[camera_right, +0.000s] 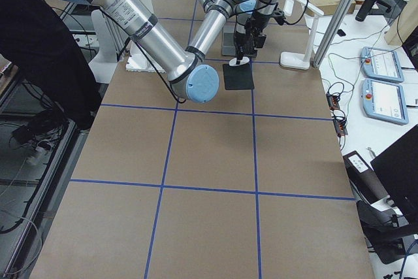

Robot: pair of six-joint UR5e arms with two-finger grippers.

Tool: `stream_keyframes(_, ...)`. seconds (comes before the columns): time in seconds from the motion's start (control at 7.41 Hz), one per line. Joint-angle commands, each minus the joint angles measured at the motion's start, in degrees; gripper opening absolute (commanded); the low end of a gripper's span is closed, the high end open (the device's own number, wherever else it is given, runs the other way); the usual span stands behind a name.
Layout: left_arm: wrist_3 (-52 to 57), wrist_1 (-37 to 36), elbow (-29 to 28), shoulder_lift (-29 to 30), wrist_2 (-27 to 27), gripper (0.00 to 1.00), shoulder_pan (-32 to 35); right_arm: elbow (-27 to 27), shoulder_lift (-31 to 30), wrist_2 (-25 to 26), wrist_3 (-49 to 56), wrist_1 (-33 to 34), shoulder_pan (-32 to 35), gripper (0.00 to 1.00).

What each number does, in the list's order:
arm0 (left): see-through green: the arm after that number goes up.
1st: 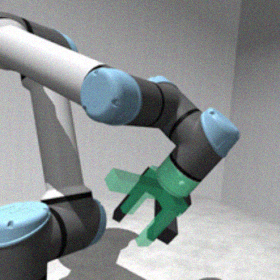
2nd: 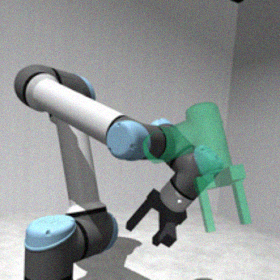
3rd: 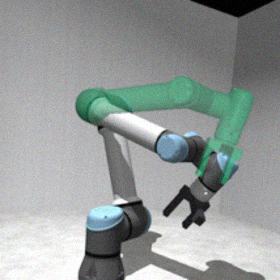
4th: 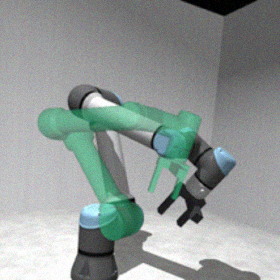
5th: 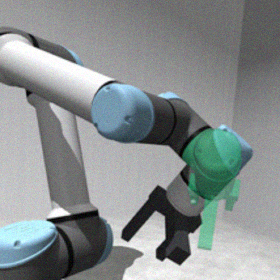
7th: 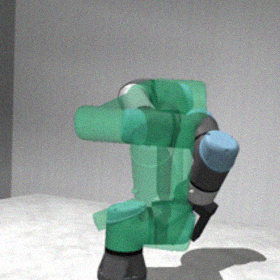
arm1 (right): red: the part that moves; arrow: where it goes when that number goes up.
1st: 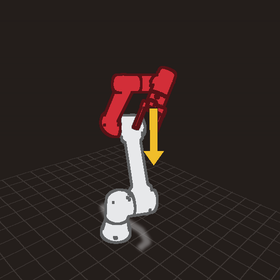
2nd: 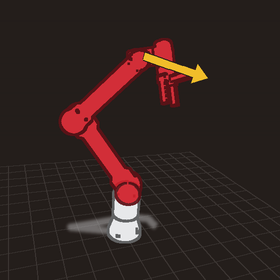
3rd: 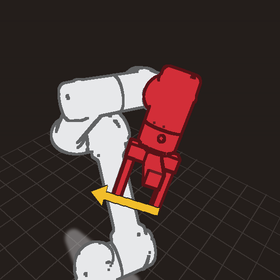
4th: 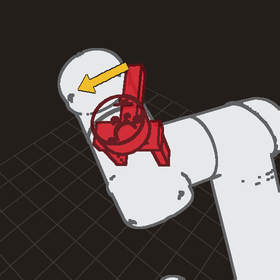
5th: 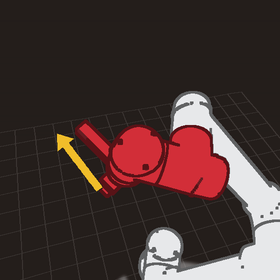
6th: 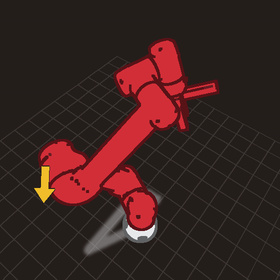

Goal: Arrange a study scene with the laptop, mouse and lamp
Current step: 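Lower the white mouse onto the black pad with the left gripper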

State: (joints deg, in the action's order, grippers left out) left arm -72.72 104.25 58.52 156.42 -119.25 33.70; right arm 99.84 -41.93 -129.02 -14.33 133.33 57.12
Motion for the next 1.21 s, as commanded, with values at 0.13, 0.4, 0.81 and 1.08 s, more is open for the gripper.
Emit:
stream_keyframes(0.13, -0.14, 1.2, -1.99, 0.03, 0.16, 0.69, -0.13, 0.0, 0.0, 0.0, 0.0, 0.0, 0.09, 1.0)
stream_keyframes(0.4, -0.31, 3.15, -3.33, 0.12, 0.16, 0.7, -0.04, 0.0, 0.0, 0.0, 0.0, 0.0, 0.09, 1.0)
stream_keyframes(0.81, -0.15, 2.28, -1.06, 0.12, -0.45, 0.87, 0.39, 0.61, 0.0, 0.26, 0.0, 0.0, 0.1, 1.0)
stream_keyframes(1.08, 7.97, -18.96, 14.94, -3.19, -3.18, 0.99, 1.97, 7.87, -5.5, 0.88, 0.0, -0.7, 0.53, 1.0)
